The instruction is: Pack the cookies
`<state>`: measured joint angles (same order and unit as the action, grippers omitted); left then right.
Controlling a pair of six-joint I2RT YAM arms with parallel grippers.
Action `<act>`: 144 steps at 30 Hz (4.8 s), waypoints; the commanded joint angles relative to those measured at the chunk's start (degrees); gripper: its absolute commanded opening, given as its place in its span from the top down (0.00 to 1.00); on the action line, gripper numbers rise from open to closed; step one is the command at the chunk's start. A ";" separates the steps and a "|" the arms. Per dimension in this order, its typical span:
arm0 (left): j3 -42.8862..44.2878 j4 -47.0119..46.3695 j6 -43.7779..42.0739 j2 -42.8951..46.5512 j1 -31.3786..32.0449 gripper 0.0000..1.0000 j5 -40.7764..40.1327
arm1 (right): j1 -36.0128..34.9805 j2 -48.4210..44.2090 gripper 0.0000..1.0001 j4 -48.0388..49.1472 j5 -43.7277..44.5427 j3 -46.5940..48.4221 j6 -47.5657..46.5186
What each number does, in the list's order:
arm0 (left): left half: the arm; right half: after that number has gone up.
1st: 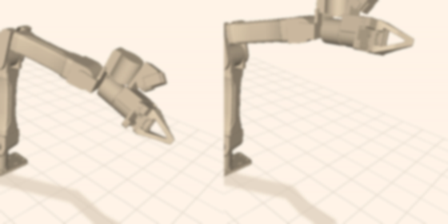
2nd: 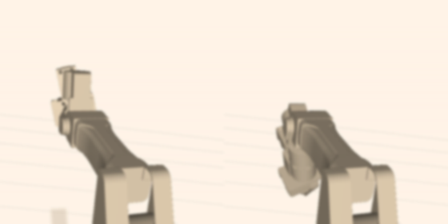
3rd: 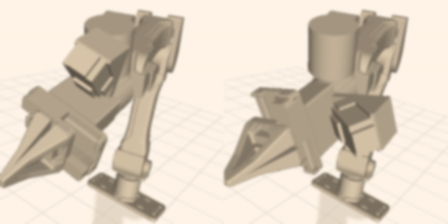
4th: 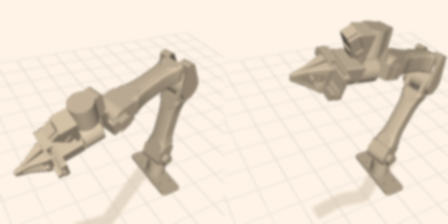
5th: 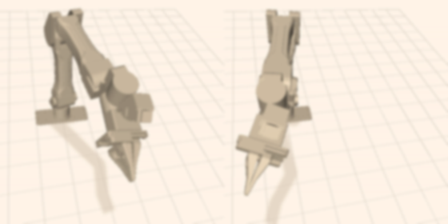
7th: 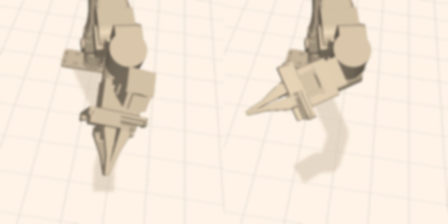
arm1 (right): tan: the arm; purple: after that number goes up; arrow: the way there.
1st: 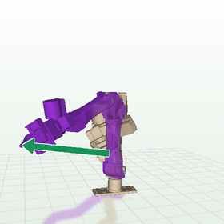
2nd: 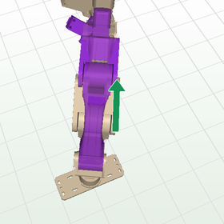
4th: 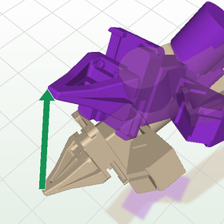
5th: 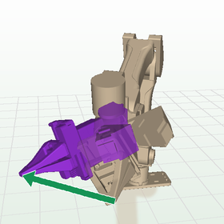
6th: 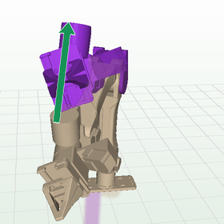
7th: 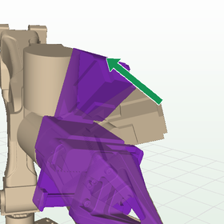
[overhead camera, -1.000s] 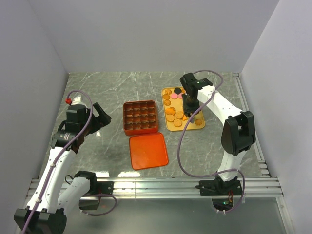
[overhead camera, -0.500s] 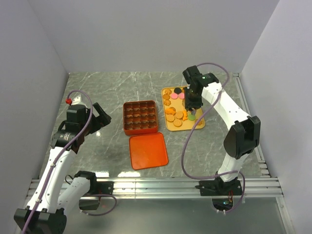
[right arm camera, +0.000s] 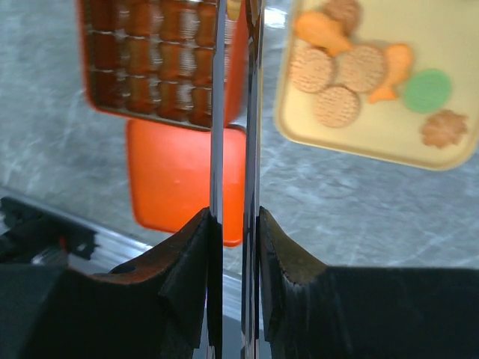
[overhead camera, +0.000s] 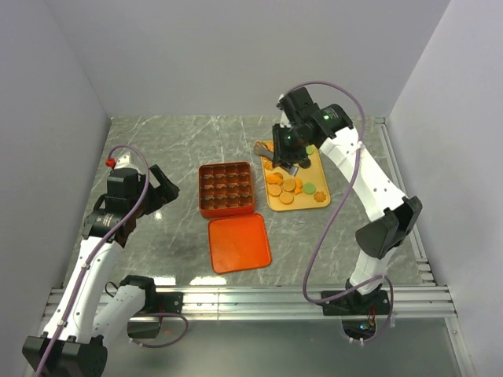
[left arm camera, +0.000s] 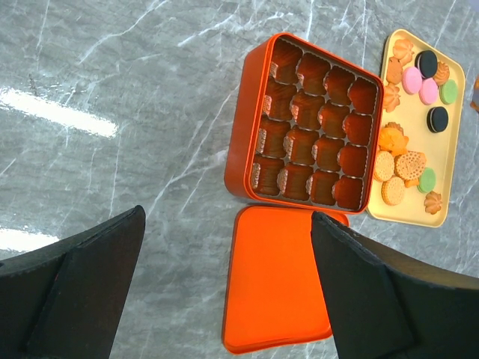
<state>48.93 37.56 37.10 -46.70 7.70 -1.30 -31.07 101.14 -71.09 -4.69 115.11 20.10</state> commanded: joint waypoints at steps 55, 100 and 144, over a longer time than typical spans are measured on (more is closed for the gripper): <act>0.03 -0.38 0.95 2.66 3.11 0.01 -2.39 | -10.59 12.59 0.54 -4.49 -2.52 7.76 0.38; -0.06 -0.47 0.96 2.31 3.55 0.01 -2.30 | -15.60 7.93 0.74 -7.56 5.73 6.00 3.81; 0.03 -0.29 1.04 3.54 3.90 0.00 -2.83 | 1.36 -7.01 0.80 43.21 -40.57 -30.64 49.24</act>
<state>48.86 37.85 37.36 -43.97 11.35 -3.33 -30.76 97.49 -33.82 -43.05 86.15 65.82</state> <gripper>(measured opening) 0.995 0.325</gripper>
